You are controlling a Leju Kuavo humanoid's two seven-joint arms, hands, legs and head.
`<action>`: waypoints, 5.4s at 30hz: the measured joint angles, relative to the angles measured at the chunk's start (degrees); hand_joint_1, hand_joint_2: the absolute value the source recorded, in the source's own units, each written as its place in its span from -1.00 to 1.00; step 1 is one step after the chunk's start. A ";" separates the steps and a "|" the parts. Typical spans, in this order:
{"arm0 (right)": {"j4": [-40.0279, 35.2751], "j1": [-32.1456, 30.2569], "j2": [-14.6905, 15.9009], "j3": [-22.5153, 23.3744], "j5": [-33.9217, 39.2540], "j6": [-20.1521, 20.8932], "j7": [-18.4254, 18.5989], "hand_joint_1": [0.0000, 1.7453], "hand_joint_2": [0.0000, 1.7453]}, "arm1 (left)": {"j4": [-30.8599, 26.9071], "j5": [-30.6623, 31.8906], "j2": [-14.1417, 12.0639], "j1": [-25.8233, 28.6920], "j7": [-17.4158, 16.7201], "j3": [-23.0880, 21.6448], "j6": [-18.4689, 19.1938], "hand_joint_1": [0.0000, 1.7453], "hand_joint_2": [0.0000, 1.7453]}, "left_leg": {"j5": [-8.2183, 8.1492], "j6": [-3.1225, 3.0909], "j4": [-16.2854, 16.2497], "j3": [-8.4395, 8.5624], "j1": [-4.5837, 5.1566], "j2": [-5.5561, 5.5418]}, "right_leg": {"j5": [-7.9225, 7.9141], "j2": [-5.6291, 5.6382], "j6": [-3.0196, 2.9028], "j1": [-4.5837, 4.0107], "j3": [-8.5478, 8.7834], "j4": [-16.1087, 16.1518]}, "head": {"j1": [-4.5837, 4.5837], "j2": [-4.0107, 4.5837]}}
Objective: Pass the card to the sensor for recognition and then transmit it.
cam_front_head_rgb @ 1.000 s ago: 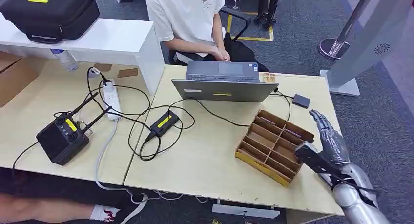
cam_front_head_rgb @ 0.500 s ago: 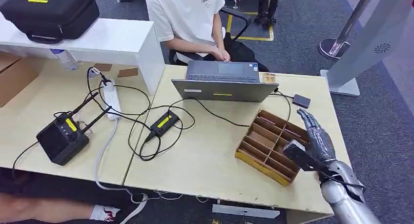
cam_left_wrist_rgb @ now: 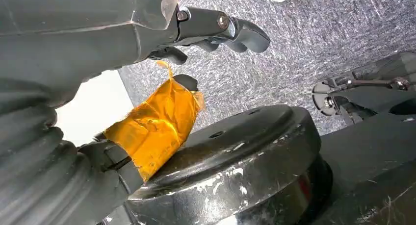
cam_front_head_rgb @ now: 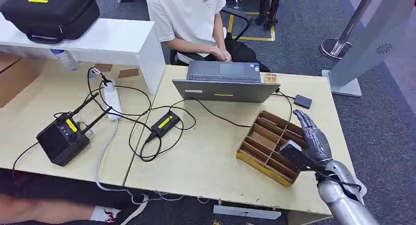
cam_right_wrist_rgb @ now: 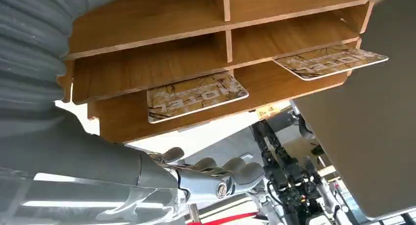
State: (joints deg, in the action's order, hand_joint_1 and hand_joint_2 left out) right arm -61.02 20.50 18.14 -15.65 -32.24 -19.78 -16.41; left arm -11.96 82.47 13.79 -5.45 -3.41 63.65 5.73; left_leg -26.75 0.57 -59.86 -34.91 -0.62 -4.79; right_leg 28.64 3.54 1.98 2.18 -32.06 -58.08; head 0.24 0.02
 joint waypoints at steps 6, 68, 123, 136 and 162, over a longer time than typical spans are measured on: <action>0.13 0.18 -0.04 -0.15 0.00 0.00 0.02 1.00 1.00 | 0.00 0.09 0.00 0.00 0.00 -0.02 0.02 -1.00 1.00 | 0.00 0.00 0.00 0.00 0.00 0.00 | 0.00 0.00 0.00 0.00 0.00 0.00 | 0.00 0.00; 0.17 12.75 -1.36 -4.79 1.31 2.99 3.83 1.00 1.00 | 0.00 2.86 -0.33 0.15 0.52 -3.43 0.55 -1.00 1.00 | 0.05 0.00 0.00 0.04 0.00 0.01 | -0.04 0.02 0.02 0.00 0.05 -0.02 | 0.00 0.00; 11.89 41.89 -11.32 -16.68 -11.28 -3.83 15.10 1.00 1.00 | 0.00 4.46 -0.79 0.09 0.11 -9.09 3.23 -1.00 1.00 | 0.09 0.02 -0.01 0.02 -0.01 -0.02 | -0.05 0.03 0.01 0.00 0.00 -0.05 | 0.00 0.00; 14.05 41.92 -12.31 -18.05 -11.15 -4.04 14.47 -1.00 1.00 | 0.00 4.46 -0.81 0.11 0.11 -9.62 3.15 -1.00 1.00 | 0.08 0.02 -0.01 0.00 -0.01 -0.03 | -0.05 0.03 0.02 0.01 -0.02 -0.04 | -0.02 0.00; 18.44 42.56 -2.37 -17.90 -19.23 -5.53 17.36 -1.00 1.00 | 0.00 4.26 -0.87 0.31 0.37 -9.62 2.34 -1.00 1.00 | 0.13 -0.01 -0.13 -0.04 -0.01 -0.22 | -0.07 -0.18 0.04 0.06 0.02 0.03 | 0.00 0.00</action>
State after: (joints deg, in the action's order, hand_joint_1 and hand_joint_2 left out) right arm -42.58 63.05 15.77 -33.55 -51.47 -25.31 0.94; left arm -11.96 86.73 12.92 -5.14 -3.04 54.03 8.07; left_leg -26.62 0.57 -60.00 -34.95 -0.63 -5.01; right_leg 28.57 3.36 2.01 2.24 -32.04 -58.05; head 0.24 0.02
